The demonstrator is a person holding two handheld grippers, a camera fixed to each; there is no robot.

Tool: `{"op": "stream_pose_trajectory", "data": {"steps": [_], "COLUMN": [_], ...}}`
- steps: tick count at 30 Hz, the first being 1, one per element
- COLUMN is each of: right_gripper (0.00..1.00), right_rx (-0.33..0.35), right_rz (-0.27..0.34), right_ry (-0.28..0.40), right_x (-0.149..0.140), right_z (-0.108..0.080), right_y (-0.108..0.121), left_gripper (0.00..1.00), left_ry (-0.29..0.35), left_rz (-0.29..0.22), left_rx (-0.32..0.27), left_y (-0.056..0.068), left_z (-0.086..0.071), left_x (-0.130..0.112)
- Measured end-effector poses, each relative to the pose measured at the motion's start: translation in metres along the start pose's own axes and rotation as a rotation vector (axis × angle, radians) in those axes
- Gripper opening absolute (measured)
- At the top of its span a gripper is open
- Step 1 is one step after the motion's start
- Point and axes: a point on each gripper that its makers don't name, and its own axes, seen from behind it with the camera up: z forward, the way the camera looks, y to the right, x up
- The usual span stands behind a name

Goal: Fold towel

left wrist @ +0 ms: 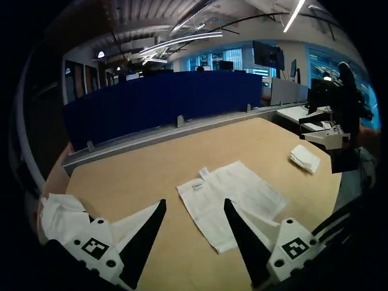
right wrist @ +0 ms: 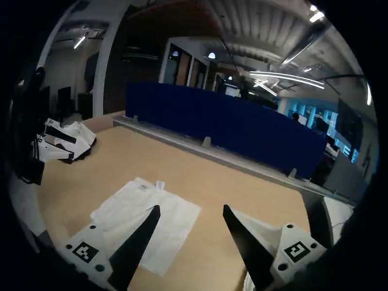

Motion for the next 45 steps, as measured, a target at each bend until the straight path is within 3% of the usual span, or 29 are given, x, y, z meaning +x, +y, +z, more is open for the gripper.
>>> {"op": "stream_pose_trajectory", "data": {"steps": [14, 24, 34, 45], "right_gripper": [1.0, 1.0, 1.0, 0.97], "right_rx": [0.1, 0.162, 0.2, 0.21], "right_rz": [0.012, -0.019, -0.011, -0.018], "right_ry": [-0.145, -0.272, -0.352, -0.4], "right_x": [-0.088, -0.156, -0.205, -0.232], "right_z": [0.028, 0.022, 0.009, -0.004], "right_y": [-0.029, -0.046, -0.062, -0.069], "left_gripper": [0.88, 0.88, 0.88, 0.88], "left_ry": [-0.173, -0.303, -0.4, -0.43], "left_rz": [0.014, 0.044, 0.025, -0.001], "left_rx": [-0.104, -0.179, -0.197, -0.194], "left_y": [0.032, 0.06, 0.068, 0.071], "left_z": [0.032, 0.055, 0.065, 0.073], "left_x": [-0.081, -0.131, -0.167, -0.178]}}
